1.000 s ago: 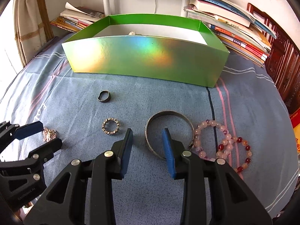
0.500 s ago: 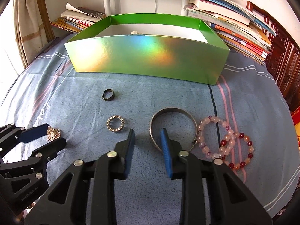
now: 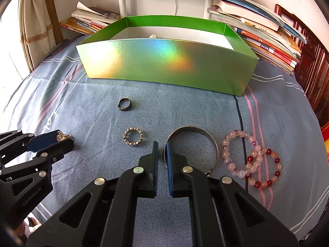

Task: Organize jewelry
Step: 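Lower the right gripper onto the silver bangle rim and close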

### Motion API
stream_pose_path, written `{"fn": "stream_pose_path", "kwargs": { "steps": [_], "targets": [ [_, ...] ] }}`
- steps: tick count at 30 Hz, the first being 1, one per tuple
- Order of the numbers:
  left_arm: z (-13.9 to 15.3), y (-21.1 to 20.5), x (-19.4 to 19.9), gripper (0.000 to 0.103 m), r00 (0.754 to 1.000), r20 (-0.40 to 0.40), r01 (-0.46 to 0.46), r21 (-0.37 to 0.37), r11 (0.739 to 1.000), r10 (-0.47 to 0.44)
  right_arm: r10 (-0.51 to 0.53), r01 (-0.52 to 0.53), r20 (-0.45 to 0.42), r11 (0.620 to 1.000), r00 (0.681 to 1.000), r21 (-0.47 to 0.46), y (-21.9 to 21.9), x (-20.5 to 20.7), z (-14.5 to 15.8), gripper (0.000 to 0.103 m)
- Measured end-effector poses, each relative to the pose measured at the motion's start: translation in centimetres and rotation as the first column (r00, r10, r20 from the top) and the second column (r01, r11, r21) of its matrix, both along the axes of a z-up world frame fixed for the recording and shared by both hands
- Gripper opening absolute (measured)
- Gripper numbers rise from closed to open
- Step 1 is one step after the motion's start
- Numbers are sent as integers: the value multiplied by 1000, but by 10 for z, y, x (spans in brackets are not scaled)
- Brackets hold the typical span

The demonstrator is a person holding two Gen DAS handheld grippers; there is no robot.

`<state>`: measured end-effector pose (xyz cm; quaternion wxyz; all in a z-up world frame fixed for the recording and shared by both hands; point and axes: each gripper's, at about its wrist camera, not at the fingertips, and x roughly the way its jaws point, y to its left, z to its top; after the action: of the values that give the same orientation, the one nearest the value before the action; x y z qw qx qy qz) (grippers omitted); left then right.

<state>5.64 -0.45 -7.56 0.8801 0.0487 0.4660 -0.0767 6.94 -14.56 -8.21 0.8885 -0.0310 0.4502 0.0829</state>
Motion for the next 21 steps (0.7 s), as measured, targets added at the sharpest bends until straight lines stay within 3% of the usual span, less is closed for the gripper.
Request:
{"fn": "stream_pose_path", "kwargs": {
  "steps": [8,17,21],
  "targets": [
    [0,-1,-1,23,1000,1,-1,4,1000,1,3,-3,-2,1000,1000,4,-1,1,0,9],
    [-1,0,1,30,1000,-1,-8,13,1000,8,5,-5,1,1000,1000,-7,1,0,-1,9],
    [-1,4,3,38,1000,-4,-19,10,1000,19,2,-2,4,1000,1000,-6,0,0,-1,9]
  ]
}}
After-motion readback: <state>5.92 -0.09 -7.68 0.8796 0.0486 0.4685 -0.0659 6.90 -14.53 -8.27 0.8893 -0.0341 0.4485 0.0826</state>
